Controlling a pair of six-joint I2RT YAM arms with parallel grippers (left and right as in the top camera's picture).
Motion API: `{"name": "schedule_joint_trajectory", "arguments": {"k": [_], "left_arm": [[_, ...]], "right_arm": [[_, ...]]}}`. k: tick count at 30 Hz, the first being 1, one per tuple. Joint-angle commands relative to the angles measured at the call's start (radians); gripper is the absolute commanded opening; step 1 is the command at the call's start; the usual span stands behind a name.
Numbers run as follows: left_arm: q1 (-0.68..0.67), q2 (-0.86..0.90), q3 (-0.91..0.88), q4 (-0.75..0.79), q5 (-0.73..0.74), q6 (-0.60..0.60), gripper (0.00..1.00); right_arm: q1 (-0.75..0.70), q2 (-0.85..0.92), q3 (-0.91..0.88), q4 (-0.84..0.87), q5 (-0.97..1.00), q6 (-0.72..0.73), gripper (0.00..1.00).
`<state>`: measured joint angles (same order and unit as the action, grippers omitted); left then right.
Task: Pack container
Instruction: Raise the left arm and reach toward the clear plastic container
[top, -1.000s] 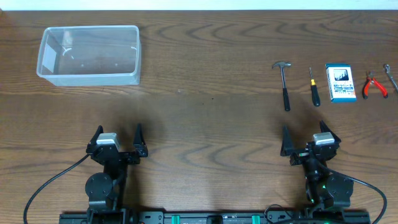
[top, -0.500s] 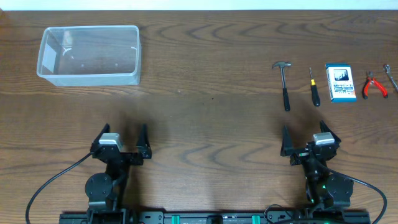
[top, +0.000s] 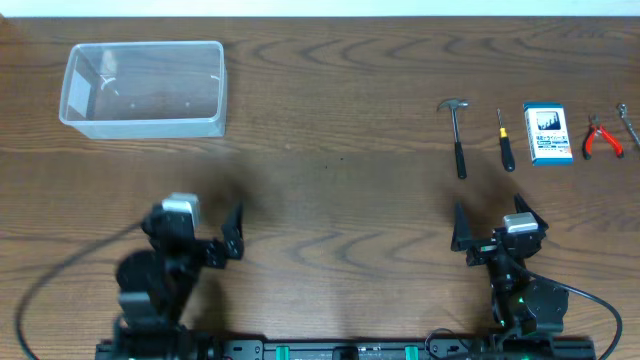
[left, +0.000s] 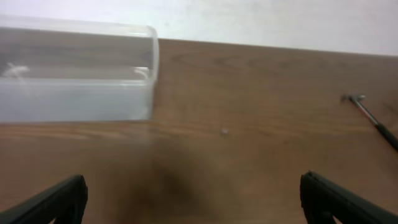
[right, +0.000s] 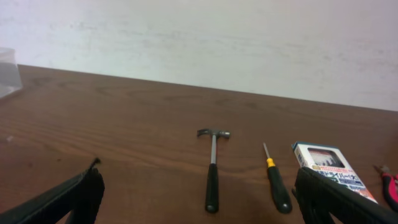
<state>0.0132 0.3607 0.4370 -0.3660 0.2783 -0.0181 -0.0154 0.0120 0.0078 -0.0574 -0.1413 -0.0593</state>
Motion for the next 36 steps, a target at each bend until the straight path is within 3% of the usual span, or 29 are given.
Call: {"name": "schedule_joint_trajectory", "arguments": {"k": [1, 7, 10, 15, 21, 27, 30, 36], "left_arm": [[0.005, 0.247, 0.273, -0.121, -0.066, 0.090, 0.98], [0.005, 0.674, 0.774, -0.531, -0.048, 0.088, 0.98], [0.005, 0.804, 0.872, -0.655, -0.043, 0.066, 0.98], [0.005, 0.914, 0.929, -0.644, -0.076, 0.035, 0.98], [0.005, 1.071, 1.221, -0.787, -0.183, -0.008, 0.98], [0.005, 1.255, 1.511, -0.915, -0.182, 0.111, 0.98], [-0.005, 1.314, 1.538, -0.928, -0.163, 0.227, 0.98], [-0.006, 1.390, 1.537, -0.856, -0.145, 0.212, 0.98]], "right_arm": [[0.010, -0.005, -0.002, -0.004, 0.003, -0.009, 0.99], [0.010, -0.005, -0.002, -0.004, 0.003, -0.009, 0.99], [0.010, -0.005, -0.002, -0.004, 0.003, -0.009, 0.99], [0.010, -0.005, -0.002, -0.004, 0.003, -0.009, 0.99], [0.010, -0.005, -0.002, -0.004, 0.003, -0.009, 0.99], [0.010, -0.005, -0.002, -0.004, 0.003, -0.009, 0.99], [0.010, -0.005, -0.002, -0.004, 0.003, -0.009, 0.99], [0.010, -0.005, -0.002, -0.004, 0.003, -0.009, 0.99]]}}
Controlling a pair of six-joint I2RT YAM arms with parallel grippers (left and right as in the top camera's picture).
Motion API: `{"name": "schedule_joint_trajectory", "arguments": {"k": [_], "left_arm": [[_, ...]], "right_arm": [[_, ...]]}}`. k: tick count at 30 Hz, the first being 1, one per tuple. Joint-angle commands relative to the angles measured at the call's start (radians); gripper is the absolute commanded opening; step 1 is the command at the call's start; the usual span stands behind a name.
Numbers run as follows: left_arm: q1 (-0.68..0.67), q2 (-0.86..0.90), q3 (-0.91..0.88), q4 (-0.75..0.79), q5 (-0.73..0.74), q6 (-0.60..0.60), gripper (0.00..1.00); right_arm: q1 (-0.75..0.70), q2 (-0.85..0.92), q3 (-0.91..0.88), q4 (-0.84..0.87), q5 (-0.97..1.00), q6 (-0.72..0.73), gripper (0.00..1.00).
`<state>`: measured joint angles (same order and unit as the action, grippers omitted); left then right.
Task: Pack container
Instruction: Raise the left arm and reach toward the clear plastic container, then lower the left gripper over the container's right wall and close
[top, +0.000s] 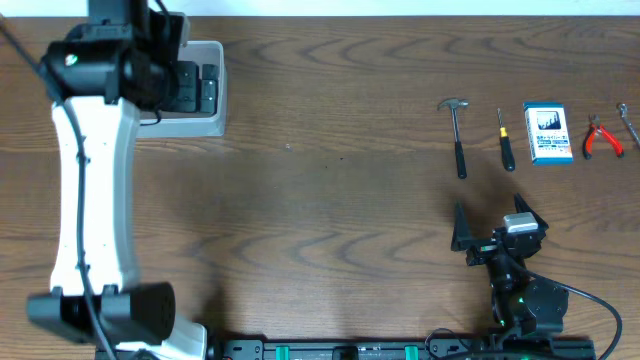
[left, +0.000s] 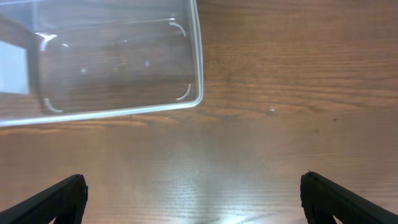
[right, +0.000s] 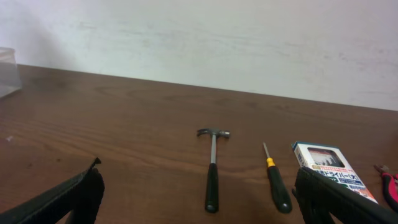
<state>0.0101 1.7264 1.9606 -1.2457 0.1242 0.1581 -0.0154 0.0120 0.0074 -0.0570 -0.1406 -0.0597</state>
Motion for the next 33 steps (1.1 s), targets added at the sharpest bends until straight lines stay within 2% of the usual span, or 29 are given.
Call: {"name": "schedule_joint_trajectory", "arguments": {"k": [1, 6, 16, 24, 33], "left_arm": [[-0.003, 0.029, 0.014, 0.042, 0.006, 0.037, 0.98], [-0.005, 0.050, 0.015, 0.134, -0.082, -0.003, 0.98], [-0.037, 0.200, 0.090, 0.154, -0.127, -0.014, 0.98], [-0.046, 0.294, 0.233, 0.203, -0.136, -0.044, 0.98], [-0.060, 0.387, 0.238, 0.180, -0.125, -0.070, 0.98]], "right_arm": [[0.010, -0.005, -0.002, -0.004, 0.002, -0.009, 0.99], [0.010, -0.005, -0.002, -0.004, 0.002, -0.009, 0.99], [0.010, -0.005, -0.002, -0.004, 0.002, -0.009, 0.99], [0.010, -0.005, -0.002, -0.004, 0.002, -0.009, 0.99], [0.010, -0.005, -0.002, -0.004, 0.002, -0.009, 0.99]]}}
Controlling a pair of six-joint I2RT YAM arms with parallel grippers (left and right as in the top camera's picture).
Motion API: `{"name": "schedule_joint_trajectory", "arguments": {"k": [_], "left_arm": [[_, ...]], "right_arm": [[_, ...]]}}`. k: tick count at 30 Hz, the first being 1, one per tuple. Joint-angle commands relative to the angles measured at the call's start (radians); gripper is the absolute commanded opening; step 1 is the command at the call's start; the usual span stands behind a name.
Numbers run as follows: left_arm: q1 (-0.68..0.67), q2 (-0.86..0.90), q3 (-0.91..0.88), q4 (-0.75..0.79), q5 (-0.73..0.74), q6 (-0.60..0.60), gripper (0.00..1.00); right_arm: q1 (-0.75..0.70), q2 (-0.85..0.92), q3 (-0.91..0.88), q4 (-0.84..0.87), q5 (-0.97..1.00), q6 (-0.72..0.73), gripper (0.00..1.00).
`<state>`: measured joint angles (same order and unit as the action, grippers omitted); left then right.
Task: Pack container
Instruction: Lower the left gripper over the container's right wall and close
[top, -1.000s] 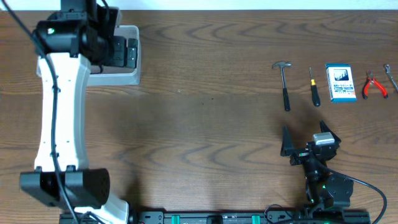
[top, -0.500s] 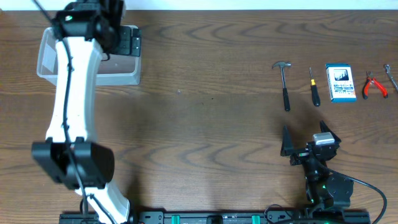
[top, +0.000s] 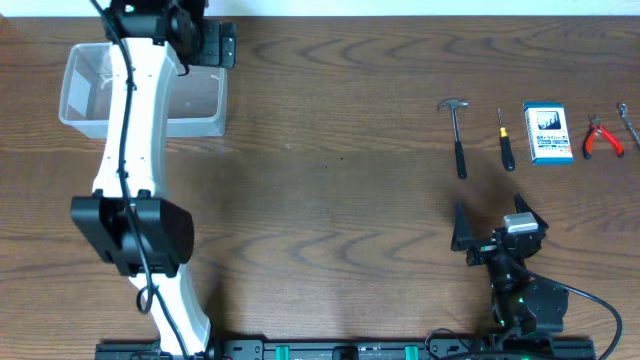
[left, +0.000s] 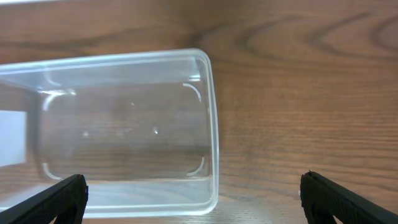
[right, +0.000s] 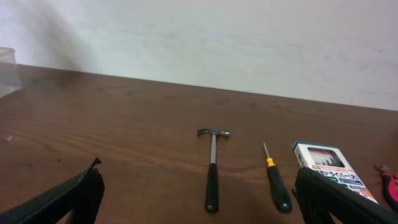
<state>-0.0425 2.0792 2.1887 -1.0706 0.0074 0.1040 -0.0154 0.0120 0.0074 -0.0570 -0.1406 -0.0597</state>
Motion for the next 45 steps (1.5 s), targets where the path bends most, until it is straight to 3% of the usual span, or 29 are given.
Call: {"name": "schedule_joint_trajectory", "arguments": {"k": [1, 8, 15, 45], "left_arm": [[-0.007, 0.036, 0.010, 0.014, -0.008, -0.016, 0.98], [-0.006, 0.055, 0.010, 0.040, 0.040, -0.019, 0.98], [0.003, 0.135, 0.010, 0.019, 0.086, -0.109, 0.98], [0.028, 0.166, -0.010, -0.001, 0.052, -0.047, 0.98]], "right_arm": [[0.010, -0.005, -0.002, -0.004, 0.002, -0.009, 0.99], [0.010, -0.005, -0.002, -0.004, 0.002, -0.009, 0.99], [0.010, -0.005, -0.002, -0.004, 0.002, -0.009, 0.99], [0.010, -0.005, -0.002, -0.004, 0.002, -0.008, 0.99]]}}
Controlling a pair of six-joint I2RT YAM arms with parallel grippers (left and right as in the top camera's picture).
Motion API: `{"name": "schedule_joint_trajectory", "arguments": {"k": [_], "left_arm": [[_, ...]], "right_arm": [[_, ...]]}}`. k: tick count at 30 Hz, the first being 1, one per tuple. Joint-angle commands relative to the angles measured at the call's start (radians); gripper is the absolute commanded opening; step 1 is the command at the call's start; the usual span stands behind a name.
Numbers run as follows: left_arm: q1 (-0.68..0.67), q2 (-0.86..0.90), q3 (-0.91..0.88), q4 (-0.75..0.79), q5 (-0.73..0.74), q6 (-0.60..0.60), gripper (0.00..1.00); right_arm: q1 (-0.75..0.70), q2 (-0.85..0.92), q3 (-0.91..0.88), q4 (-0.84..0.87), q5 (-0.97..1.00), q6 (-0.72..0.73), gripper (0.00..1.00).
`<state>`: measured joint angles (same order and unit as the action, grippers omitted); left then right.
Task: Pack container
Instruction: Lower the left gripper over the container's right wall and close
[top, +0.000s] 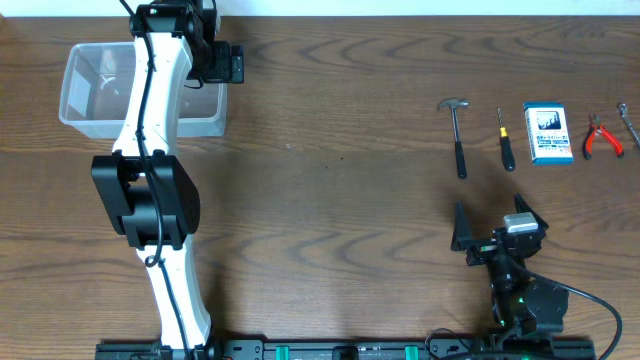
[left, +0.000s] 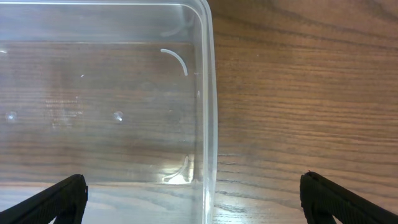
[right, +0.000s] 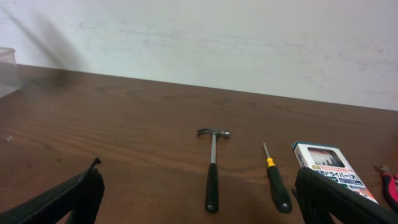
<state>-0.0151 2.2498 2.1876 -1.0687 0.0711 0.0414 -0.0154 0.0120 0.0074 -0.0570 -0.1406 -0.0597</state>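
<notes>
A clear, empty plastic container (top: 95, 92) stands at the table's far left. My left gripper (top: 222, 64) hangs open over its right end. In the left wrist view the container's right wall (left: 209, 93) runs down the middle between the spread fingers of the left gripper (left: 198, 205). At the far right lie a hammer (top: 458, 135), a screwdriver (top: 505, 140), a small blue-and-white box (top: 547, 132) and red pliers (top: 602, 138). My right gripper (top: 497, 228) rests open near the front edge, short of the hammer (right: 212, 168) and screwdriver (right: 277, 183), with nothing in the right gripper (right: 199, 202).
A further metal tool (top: 630, 120) lies at the far right edge beside the pliers. The left arm (top: 150, 150) stretches from the front edge across to the container. Bare wooden table (top: 340, 200) lies between container and tools.
My left gripper has shifted a little nearer and lower over the container's right end, so the right wall now fills the middle of its view. The right arm has not moved.
Both grippers were open at rest by the front edge. Then my left arm stood stretched out above the container at the far left. Later it hung over the container's far right corner, and now it straddles the right wall, still open.
</notes>
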Motion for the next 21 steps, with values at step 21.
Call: {"name": "schedule_joint_trajectory", "arguments": {"k": [21], "left_arm": [[-0.003, 0.002, -0.105, 0.036, -0.012, 0.017, 0.98]], "right_arm": [[0.010, -0.005, -0.002, -0.004, 0.002, -0.009, 0.99]]}}
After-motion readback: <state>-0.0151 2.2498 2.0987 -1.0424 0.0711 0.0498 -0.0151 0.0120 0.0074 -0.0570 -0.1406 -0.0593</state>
